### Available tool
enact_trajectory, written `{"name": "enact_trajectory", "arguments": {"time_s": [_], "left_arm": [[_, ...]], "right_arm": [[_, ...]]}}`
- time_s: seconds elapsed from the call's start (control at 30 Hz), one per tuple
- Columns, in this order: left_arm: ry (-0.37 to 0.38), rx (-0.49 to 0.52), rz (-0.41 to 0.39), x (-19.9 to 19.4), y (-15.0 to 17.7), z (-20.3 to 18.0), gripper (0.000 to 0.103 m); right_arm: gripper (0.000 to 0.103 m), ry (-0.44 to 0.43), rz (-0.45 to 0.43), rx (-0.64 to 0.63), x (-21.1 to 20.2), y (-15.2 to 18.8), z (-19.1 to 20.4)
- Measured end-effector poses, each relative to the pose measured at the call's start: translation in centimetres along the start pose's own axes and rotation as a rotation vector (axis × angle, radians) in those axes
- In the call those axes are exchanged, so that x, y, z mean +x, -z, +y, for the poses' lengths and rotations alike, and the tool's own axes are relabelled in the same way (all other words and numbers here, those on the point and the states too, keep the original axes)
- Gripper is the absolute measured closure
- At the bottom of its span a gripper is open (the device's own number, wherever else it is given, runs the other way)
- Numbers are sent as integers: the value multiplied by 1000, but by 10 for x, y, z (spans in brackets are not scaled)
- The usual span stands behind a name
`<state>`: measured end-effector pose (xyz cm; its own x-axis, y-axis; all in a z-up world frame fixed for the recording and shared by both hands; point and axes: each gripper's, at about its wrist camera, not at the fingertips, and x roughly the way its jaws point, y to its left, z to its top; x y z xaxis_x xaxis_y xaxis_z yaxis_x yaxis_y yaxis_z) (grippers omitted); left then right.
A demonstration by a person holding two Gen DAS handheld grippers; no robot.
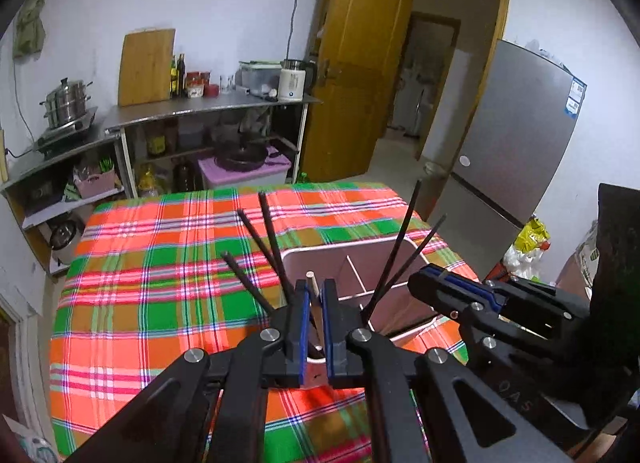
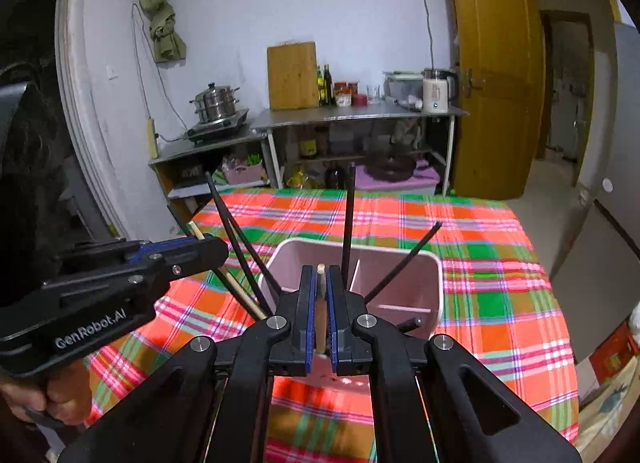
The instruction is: Organize utensils
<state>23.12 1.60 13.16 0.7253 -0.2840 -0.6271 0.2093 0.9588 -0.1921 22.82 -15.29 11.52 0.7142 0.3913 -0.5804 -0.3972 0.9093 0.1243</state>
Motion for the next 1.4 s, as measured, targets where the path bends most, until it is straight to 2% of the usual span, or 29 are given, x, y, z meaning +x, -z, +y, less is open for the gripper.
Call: {"name": "enact_trajectory", "arguments": {"time_s": [0.2,0.4,0.5,0.67,0.83,1.17,1.4], "left_arm": [[-8,-8,-17,-11,0,5,97],[-1,-13,-62,-32,-3,3,84],[-4,-11,-89,-46,-3,1,82],[-8,-7,-124,-69,5,-2,80],[-22,-22,-151,-84,27,-4,68],[-52,-28,-149,-91,94,-19,67],[-73,-18,-181,-96,123,-31,67]], "right_arm": [[92,-1,-17,-7,-9,1,0],[91,-5,-56,-5,-27,-4,-2],[89,-6,-79,-3,-39,-6,-3],[78,-14,-115,11,-61,-1,-5],[75,-14,-130,23,-79,14,-6],[72,31,-117,20,-102,68,-1],[72,48,-114,0,-110,98,6]]}}
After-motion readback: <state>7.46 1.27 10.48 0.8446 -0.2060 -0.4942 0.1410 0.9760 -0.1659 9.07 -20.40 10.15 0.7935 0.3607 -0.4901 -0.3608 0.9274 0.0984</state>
